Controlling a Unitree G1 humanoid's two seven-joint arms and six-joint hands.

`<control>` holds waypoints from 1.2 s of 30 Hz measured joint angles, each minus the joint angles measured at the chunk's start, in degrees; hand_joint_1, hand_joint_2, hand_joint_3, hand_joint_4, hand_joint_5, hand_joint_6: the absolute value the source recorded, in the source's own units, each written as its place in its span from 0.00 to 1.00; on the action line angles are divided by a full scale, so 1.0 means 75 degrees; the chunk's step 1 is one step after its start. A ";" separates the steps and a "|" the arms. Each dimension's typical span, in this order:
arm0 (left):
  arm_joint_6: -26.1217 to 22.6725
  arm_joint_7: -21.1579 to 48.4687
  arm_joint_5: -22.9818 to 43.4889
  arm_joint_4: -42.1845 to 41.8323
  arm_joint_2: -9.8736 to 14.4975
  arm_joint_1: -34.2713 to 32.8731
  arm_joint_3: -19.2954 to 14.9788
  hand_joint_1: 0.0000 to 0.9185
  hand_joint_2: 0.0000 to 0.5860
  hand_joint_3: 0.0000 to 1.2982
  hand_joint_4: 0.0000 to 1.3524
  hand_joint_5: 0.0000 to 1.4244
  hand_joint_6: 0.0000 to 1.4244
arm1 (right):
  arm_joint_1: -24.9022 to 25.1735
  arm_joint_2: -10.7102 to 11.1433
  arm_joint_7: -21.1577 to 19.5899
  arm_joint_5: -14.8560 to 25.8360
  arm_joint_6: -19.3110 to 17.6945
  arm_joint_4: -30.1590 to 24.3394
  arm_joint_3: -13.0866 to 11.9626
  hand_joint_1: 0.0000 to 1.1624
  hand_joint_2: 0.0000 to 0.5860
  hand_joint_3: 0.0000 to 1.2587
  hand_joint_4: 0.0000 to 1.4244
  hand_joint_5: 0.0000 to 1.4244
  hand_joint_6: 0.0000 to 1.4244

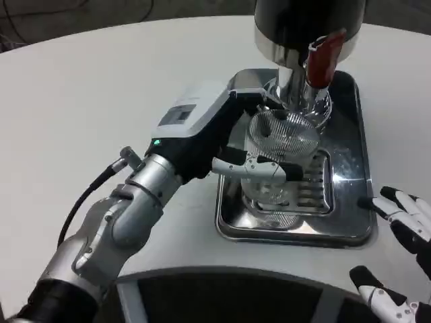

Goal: Grasp the cup under the faucet to collect the drink, then remove the cup.

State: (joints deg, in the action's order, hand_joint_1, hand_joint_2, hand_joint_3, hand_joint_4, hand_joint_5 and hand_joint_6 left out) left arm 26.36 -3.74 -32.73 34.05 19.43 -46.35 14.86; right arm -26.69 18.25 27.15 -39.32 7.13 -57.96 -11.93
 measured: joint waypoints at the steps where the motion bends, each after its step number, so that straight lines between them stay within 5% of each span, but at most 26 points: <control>1: 0.0008 -0.0065 -0.0051 0.0054 -0.0005 -0.0041 0.0015 0.52 0.05 0.82 0.90 0.98 1.00 | -0.0016 0.0000 -0.0002 0.0016 0.0000 0.0000 -0.0031 0.31 0.74 0.09 0.00 0.00 0.00; 36: 0.0143 -0.1939 -0.0535 0.1153 -0.0475 -0.0437 0.0597 0.51 0.04 0.80 0.87 0.94 1.00 | -0.0376 0.0040 -0.0029 0.0498 -0.0159 -0.0103 -0.0695 0.31 0.74 0.09 0.00 0.00 0.00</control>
State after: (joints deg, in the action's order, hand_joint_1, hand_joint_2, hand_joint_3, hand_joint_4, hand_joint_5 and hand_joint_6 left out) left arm 27.43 -18.28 -36.74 42.70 15.87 -49.63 19.34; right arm -29.51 18.55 26.93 -35.58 5.94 -58.73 -17.14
